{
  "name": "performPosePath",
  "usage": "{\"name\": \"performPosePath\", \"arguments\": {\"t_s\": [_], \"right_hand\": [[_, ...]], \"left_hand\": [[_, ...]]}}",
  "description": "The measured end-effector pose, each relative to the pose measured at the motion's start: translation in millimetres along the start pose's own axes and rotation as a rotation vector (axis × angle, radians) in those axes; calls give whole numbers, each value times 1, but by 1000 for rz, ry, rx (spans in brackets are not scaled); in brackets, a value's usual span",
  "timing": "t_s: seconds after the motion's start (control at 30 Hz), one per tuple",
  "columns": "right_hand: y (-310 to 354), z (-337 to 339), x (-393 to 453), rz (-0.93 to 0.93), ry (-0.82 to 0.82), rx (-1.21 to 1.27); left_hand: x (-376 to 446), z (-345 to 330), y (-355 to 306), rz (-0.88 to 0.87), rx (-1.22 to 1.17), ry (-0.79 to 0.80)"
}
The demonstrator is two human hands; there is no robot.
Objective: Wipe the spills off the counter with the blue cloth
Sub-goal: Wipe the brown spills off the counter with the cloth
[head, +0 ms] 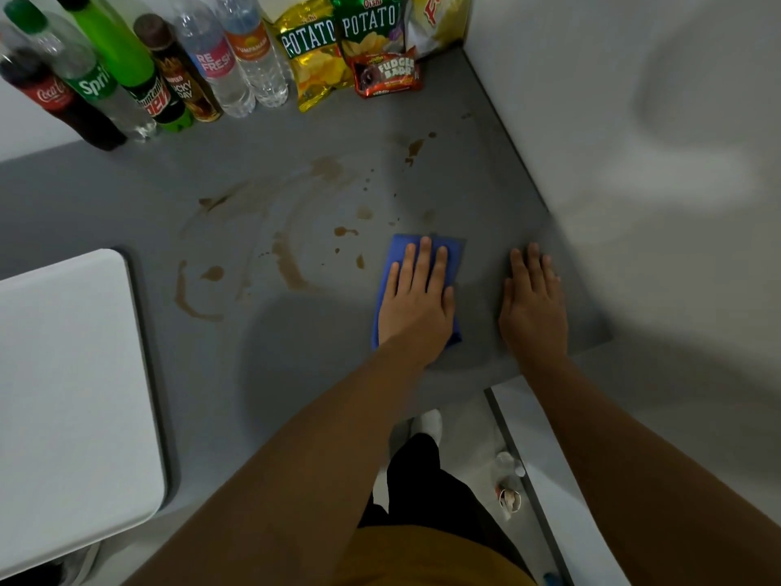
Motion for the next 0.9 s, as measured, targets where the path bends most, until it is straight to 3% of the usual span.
{"name": "performPosePath", "arguments": {"t_s": [0.2, 0.4, 0.63, 0.9], "right_hand": [[1, 1, 0, 7, -14, -12], [2, 2, -1, 11, -16, -32], [5, 4, -5, 1, 1, -57], [52, -11, -22, 82, 58, -55]], "left_hand": [[20, 22, 50, 59, 0, -13], [-12, 34, 102, 168, 30, -26], [-62, 20, 80, 181, 46, -31], [-37, 19, 69, 115, 26, -13]]}}
Point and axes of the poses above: each hand's wrist, its own x-axis towards the middle knuckle, its own z-axis out of the back of the hand, y = z × x, the point moved 8 cm from there along x, towards the middle knuckle, and after that the axes turned 13 degrees about -z, right-handed, at the moved point
